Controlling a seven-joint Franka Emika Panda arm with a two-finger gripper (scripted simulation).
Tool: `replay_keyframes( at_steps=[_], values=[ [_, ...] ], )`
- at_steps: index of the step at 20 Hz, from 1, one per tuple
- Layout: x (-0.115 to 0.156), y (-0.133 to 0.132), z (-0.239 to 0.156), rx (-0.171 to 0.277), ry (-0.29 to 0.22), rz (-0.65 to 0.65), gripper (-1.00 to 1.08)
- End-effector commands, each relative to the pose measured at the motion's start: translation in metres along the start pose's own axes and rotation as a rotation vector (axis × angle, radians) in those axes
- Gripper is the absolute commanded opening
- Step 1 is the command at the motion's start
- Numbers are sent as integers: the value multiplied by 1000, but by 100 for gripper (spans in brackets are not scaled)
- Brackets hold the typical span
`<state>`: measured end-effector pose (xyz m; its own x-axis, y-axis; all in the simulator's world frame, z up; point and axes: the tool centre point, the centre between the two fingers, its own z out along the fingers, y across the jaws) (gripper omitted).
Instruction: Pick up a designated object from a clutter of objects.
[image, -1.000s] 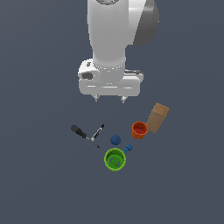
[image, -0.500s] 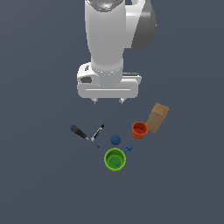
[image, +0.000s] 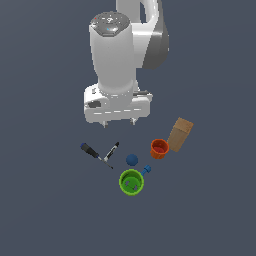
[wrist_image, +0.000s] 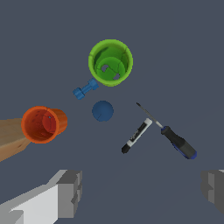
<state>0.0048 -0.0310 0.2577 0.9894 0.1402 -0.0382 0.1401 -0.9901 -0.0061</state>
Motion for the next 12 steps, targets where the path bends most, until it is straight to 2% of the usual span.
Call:
replay_keyframes(
  at_steps=[1,12],
  values=[
    [1,7,10,0,2,-51,100],
    [4,35,53,-2,11,-280,100]
  ],
)
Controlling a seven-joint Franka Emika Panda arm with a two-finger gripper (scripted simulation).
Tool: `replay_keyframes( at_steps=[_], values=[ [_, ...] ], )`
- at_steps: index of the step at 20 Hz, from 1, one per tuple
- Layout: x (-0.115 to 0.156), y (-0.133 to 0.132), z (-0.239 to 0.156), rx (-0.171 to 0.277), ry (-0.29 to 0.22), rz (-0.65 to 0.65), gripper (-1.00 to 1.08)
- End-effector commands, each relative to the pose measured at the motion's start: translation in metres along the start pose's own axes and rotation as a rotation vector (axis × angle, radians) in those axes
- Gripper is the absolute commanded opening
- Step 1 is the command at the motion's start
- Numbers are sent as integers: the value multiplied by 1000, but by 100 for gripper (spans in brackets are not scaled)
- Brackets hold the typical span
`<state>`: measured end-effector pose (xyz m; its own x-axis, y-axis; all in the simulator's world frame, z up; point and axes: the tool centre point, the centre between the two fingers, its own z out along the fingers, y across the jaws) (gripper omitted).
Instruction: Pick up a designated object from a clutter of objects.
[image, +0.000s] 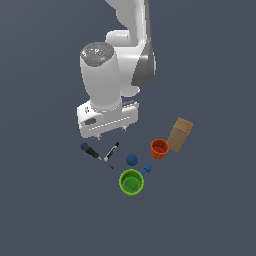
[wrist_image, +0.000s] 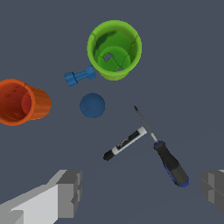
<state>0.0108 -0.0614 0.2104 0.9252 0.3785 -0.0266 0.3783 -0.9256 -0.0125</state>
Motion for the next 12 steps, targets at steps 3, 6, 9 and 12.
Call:
replay_keyframes(
  at_steps=[3,6,9,12],
  values=[
    [-3,11,18,-2,4,-95,100],
    [-6,18,30,-3,6,-157,100],
    [-9,25,42,-4,8,-220,100],
    [-13,32,53,-6,10,-282,100]
  ],
)
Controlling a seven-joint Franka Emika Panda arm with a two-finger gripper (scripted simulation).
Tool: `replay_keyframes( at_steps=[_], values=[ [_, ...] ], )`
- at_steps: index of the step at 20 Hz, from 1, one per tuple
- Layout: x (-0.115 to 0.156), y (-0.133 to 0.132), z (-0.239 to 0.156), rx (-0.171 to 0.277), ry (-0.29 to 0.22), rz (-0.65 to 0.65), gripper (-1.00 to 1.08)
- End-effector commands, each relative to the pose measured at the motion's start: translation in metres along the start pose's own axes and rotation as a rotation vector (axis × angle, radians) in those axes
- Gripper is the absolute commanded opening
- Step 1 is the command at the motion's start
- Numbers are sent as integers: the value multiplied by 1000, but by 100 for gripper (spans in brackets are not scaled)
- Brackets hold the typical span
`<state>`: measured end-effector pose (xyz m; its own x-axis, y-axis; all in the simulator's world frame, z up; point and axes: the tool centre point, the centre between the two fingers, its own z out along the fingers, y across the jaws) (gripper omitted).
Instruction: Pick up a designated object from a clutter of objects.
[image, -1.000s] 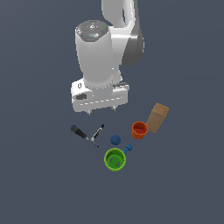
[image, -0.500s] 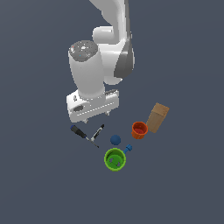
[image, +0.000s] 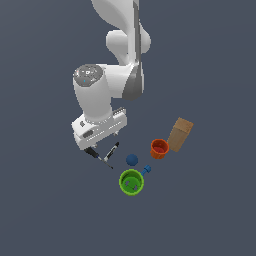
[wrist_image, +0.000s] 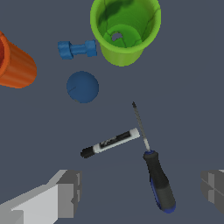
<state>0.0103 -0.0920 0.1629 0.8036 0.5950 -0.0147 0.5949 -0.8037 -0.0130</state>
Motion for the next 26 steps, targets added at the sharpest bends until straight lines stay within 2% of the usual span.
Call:
replay_keyframes(
  at_steps=[1,16,26],
  values=[
    [-4,5,10,-2,2,-53,100],
    [-34,28,67,-11,9,-357,100],
    [-46,35,88,-16,11,-473,100]
  ],
)
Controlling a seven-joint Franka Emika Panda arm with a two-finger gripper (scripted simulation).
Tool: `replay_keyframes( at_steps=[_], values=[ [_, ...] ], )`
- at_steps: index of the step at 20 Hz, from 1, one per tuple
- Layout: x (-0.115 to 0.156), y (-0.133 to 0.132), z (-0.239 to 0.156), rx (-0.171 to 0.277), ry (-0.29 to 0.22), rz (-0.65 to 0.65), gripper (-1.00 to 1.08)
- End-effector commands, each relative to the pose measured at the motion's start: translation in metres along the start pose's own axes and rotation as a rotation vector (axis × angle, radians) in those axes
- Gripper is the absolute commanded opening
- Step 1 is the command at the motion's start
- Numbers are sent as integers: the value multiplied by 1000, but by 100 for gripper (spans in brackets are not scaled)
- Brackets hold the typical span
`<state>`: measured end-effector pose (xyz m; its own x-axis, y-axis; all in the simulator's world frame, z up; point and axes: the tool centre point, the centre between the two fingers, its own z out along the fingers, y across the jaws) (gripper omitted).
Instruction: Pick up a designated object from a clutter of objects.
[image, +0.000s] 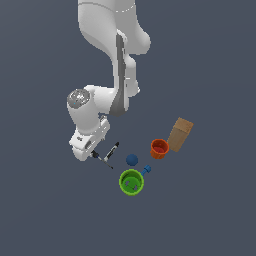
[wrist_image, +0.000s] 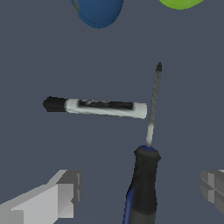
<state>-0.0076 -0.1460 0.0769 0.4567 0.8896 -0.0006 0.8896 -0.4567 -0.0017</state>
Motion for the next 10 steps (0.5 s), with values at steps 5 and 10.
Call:
replay_keyframes(
  at_steps=[5,10],
  values=[
    [-4,0,6,-2,1,-32,100],
    [-4,0,8,-1,0,-29,100]
  ],
)
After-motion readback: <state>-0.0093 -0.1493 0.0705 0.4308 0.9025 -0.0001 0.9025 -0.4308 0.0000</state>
